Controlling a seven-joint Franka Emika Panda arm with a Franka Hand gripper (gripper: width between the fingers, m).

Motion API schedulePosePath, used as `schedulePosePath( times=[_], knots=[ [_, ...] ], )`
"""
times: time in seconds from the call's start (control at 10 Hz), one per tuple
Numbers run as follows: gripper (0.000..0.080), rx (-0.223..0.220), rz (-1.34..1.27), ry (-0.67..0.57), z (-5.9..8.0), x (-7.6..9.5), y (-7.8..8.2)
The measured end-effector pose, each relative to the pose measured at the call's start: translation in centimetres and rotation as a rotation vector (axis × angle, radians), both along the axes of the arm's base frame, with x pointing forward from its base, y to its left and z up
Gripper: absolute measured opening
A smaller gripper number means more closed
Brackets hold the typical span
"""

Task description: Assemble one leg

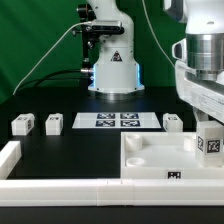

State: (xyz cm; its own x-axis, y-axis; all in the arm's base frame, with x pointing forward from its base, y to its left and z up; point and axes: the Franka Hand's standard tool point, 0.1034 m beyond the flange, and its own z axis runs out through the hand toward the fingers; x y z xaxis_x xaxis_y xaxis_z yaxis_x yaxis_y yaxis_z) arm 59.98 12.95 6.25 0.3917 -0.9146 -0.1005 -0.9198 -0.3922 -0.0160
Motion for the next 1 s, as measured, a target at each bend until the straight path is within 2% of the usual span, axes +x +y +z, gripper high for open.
schedulePosePath(
  times=[0.6,1.0],
  knots=[
    [0.0649,0.016,0.807,-0.08,0.0,0.2,-1.0],
    [0.0649,0.015,1.24,-0.116,-0.1,0.3,-1.5]
  ],
)
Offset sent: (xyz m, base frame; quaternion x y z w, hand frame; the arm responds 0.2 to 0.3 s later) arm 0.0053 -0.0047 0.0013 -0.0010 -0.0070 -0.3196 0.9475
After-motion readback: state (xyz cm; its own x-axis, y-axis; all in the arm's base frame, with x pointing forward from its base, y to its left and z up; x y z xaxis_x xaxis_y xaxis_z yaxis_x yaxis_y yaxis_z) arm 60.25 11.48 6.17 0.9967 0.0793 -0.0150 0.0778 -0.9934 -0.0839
